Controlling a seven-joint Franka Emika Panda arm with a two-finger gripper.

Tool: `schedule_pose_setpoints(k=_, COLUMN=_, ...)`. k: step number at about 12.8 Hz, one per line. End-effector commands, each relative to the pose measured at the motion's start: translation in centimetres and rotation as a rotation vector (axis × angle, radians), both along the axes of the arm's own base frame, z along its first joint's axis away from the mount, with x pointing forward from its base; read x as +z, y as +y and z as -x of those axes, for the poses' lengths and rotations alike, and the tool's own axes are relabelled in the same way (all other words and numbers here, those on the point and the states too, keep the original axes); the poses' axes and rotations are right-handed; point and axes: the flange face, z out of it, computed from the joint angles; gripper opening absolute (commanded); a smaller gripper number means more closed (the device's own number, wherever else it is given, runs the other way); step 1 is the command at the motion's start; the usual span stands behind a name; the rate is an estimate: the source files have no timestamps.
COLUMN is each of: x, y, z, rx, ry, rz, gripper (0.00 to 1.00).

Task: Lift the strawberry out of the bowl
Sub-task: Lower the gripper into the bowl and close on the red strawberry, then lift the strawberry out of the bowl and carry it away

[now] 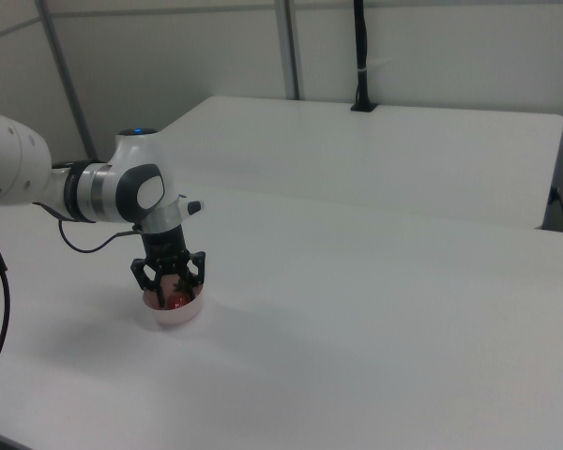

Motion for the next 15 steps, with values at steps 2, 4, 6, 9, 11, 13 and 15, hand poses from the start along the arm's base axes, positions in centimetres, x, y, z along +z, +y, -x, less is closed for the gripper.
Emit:
schedule_pose_setpoints(k=2, x=0.3, y=0.3, z=0.2, rx=-0.018, ry=-0.026, rz=0.011, gripper=0.24)
schedule_pose_setpoints(k=4, x=0.4, y=0.3, z=0.2, rx=-0.053, ry=-0.029, rz=0.011, gripper=0.19)
schedule_pose_setpoints(k=6, x=0.9, y=-0.1, z=0.1, rx=-0.065, ry=-0.033, rz=0.011, gripper=0.19)
schedule_pose_setpoints(k=9, x=2.9, y=-0.4, z=0.1, rx=-0.073, ry=-0.06, rz=0.009, gripper=0.19)
schedule_pose_setpoints(k=11, x=5.4, y=-1.6, z=-0.1, rx=-0.087, ry=-0.077, rz=0.01, gripper=0.19)
schedule_pose_setpoints(k=13, x=7.6, y=-3.0, z=-0.5, rx=-0.115, ry=-0.075, rz=0.014, gripper=0.2)
schedule_pose_setpoints(k=15, x=9.8, y=-5.2, z=-0.7, rx=-0.125, ry=-0.077, rz=0.021, gripper=0.2)
